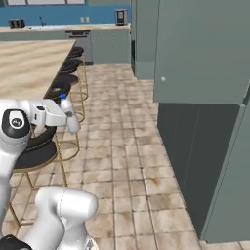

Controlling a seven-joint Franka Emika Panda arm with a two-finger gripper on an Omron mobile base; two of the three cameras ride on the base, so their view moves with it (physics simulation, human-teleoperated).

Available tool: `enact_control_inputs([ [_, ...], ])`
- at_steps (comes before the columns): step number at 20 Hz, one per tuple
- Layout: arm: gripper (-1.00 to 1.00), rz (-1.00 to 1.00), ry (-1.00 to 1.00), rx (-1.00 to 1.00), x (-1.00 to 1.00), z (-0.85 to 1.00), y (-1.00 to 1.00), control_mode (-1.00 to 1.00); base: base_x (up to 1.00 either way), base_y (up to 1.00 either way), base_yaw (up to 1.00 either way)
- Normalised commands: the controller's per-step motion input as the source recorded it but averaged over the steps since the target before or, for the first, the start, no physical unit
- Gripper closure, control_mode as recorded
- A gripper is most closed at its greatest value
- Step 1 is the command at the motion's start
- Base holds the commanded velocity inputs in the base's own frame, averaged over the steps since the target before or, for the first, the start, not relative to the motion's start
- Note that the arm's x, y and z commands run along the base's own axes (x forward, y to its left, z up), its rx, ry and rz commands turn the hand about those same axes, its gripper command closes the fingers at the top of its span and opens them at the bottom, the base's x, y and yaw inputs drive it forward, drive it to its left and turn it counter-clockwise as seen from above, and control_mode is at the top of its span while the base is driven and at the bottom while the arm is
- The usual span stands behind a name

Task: Sort all alcoholic drinks to one cabinet, and non-alcoholic drinks to the other.

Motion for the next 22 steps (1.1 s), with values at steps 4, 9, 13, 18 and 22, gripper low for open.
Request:
enact_control_inputs([
  [4, 1.00, 0.00, 0.00, 0.00, 0.00, 0.00, 0.00, 1.00, 0.56, -0.39, 0.00],
  [9, 1.00, 0.00, 0.00, 0.00, 0.00, 0.00, 0.00, 1.00, 0.60, -0.29, 0.00],
  [13, 1.00, 0.00, 0.00, 0.00, 0.00, 0.00, 0.00, 1.00, 0.71, -0.16, 0.00],
  [18, 1.00, 0.00, 0.00, 0.00, 0.00, 0.00, 0.00, 1.00, 0.76, -0.10, 0.00],
  [22, 1.00, 0.00, 0.00, 0.00, 0.00, 0.00, 0.00, 1.00, 0.67, -0.14, -0.02],
])
